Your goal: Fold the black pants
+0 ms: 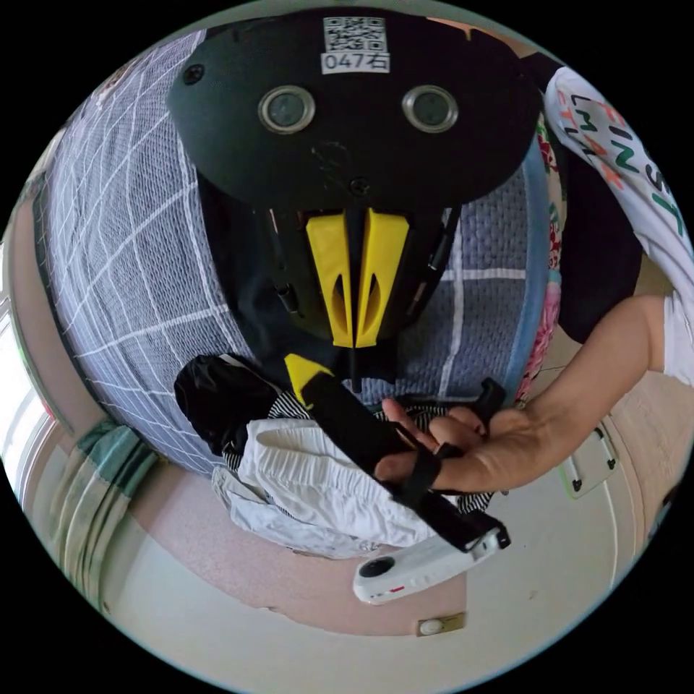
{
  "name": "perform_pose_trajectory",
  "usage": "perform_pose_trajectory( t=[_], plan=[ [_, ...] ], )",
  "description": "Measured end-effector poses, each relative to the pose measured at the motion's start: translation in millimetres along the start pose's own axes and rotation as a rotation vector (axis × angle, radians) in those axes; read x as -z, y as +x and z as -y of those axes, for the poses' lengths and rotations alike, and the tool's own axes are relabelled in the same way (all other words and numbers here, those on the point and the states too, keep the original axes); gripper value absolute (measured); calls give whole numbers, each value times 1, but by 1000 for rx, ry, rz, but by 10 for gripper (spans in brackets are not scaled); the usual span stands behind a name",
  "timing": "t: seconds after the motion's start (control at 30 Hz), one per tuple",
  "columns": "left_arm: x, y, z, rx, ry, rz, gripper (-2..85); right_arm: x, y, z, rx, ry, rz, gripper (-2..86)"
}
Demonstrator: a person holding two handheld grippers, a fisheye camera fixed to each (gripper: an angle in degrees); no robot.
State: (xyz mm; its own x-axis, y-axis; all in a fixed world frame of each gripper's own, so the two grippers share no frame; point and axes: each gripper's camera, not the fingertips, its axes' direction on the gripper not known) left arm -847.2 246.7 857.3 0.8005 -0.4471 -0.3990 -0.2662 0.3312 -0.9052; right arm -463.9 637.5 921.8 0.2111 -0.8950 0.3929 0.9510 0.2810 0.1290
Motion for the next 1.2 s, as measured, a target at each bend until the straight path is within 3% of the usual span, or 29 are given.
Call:
perform_pose_trajectory(
  t=[0.1,0.23,0.4,0.47,0.6,0.87,1.0,1.1,1.2],
  plan=[
    [-16,-1,17,-11,-94,62,184,-7,-5,6,12,1,18,-4],
    [-13,2,31,-38,-50,234,5,-15,-8,14,3,5,34,-4],
    [-11,8,38,-137,-124,383,18,-14,-8,22,-24,59,68,-3],
    [-8,4,34,-146,-141,360,103,-16,-8,22,-26,60,72,-3],
    [5,-14,18,-125,-161,169,136,-8,-10,13,-32,132,47,-3],
    [-3,-52,17,20,-140,-176,96,7,-17,11,-5,185,-10,-3],
    [-17,-75,18,125,-108,-377,23,14,-23,10,20,191,-59,-3],
    [-17,-71,17,84,-104,-340,2,13,-26,10,24,185,-45,0],
    [-23,-61,12,41,-145,-163,-4,0,-25,15,38,106,61,6]
  ],
)
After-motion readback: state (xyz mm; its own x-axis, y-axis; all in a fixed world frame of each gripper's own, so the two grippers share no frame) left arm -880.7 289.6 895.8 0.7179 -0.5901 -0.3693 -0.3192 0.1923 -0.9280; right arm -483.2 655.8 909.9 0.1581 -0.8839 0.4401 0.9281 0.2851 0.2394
